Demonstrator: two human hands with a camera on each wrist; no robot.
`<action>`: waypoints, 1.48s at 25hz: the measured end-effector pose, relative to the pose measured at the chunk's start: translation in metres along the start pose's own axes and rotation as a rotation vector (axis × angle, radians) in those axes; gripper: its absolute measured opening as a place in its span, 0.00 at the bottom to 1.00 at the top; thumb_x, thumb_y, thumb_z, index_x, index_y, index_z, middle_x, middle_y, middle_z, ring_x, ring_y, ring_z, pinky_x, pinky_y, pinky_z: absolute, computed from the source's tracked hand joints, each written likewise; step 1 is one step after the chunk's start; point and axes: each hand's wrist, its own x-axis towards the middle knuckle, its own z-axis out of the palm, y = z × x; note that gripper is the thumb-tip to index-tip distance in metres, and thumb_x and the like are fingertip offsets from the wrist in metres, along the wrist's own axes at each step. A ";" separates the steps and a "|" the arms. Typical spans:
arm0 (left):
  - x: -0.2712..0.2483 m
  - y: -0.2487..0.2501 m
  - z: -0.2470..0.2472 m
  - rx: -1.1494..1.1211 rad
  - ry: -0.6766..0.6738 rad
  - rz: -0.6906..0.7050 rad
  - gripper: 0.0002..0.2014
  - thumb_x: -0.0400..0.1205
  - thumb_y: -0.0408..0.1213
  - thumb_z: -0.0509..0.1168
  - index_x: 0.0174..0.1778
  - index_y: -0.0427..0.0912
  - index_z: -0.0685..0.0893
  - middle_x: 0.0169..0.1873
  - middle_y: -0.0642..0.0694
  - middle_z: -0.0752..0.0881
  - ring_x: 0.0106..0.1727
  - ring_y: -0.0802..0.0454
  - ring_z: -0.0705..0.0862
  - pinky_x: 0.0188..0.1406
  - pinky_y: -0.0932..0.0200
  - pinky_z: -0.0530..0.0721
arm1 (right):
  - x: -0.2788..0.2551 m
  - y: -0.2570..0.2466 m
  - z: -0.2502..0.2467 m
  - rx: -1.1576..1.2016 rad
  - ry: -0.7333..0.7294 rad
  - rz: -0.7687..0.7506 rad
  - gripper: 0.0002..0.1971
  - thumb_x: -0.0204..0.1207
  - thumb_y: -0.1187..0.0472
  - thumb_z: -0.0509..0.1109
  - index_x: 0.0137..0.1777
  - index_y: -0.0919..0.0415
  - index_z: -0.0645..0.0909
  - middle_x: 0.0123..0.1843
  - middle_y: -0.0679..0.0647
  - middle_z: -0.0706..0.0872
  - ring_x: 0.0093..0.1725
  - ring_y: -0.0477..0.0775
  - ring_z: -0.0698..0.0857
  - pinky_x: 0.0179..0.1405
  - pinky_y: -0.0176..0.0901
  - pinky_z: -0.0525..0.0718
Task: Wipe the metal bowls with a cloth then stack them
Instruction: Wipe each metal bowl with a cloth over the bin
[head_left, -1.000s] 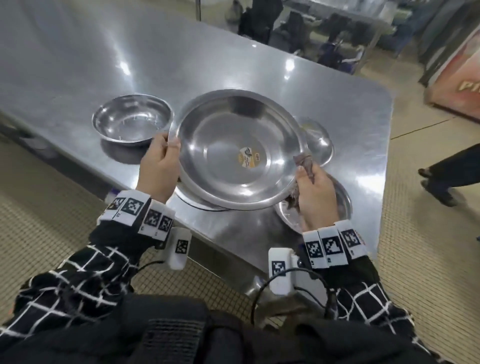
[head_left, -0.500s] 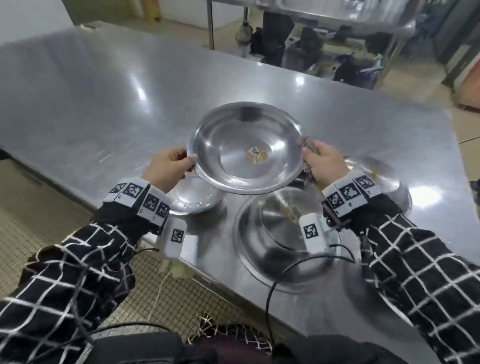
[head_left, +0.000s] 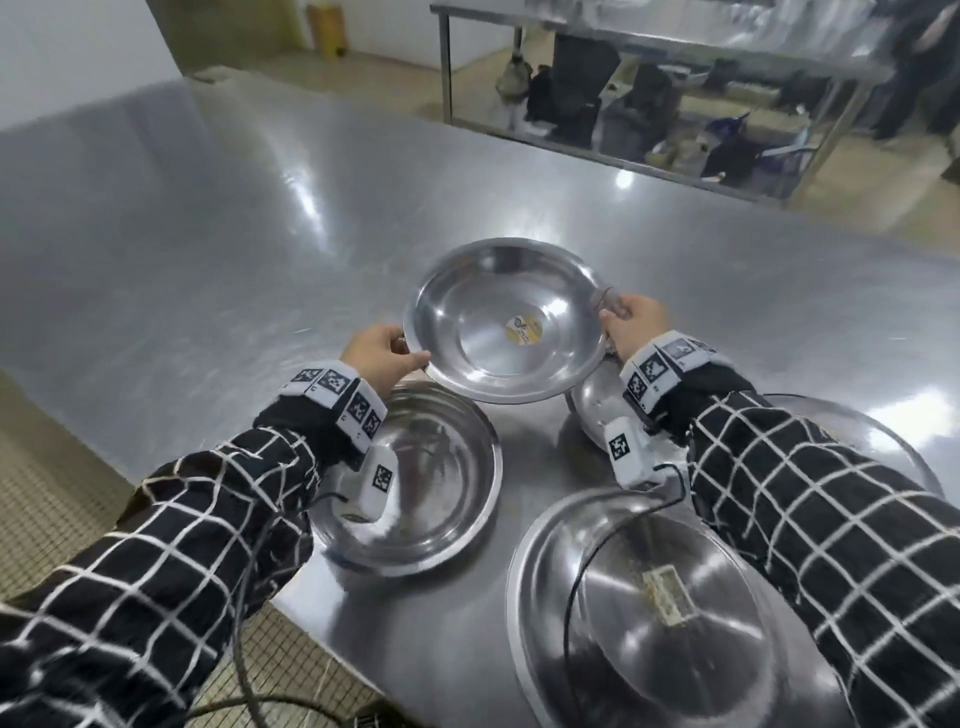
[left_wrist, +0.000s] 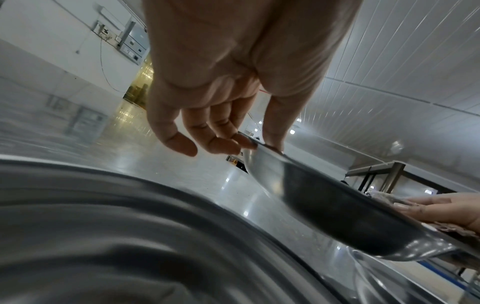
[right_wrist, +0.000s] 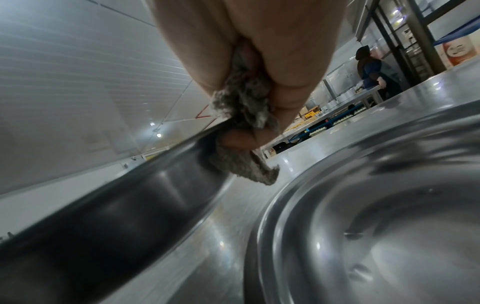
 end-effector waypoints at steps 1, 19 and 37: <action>0.010 -0.001 -0.001 0.014 -0.018 -0.014 0.04 0.77 0.40 0.72 0.44 0.46 0.86 0.38 0.48 0.87 0.40 0.51 0.85 0.44 0.54 0.83 | 0.008 0.000 0.006 -0.030 -0.003 0.005 0.11 0.81 0.62 0.65 0.61 0.60 0.82 0.44 0.52 0.84 0.36 0.51 0.81 0.34 0.40 0.81; 0.092 -0.029 0.001 0.301 -0.239 0.062 0.15 0.77 0.44 0.72 0.56 0.44 0.84 0.40 0.52 0.84 0.42 0.55 0.82 0.37 0.63 0.74 | 0.042 0.000 0.034 -0.466 -0.090 0.163 0.11 0.82 0.60 0.64 0.54 0.66 0.84 0.48 0.61 0.86 0.48 0.59 0.83 0.45 0.42 0.77; -0.012 0.154 0.137 0.405 -0.677 0.545 0.21 0.83 0.47 0.64 0.68 0.40 0.78 0.54 0.45 0.85 0.45 0.51 0.85 0.44 0.60 0.84 | -0.103 0.047 -0.170 -0.186 0.431 0.209 0.15 0.81 0.62 0.63 0.66 0.56 0.81 0.60 0.55 0.86 0.50 0.52 0.82 0.43 0.36 0.76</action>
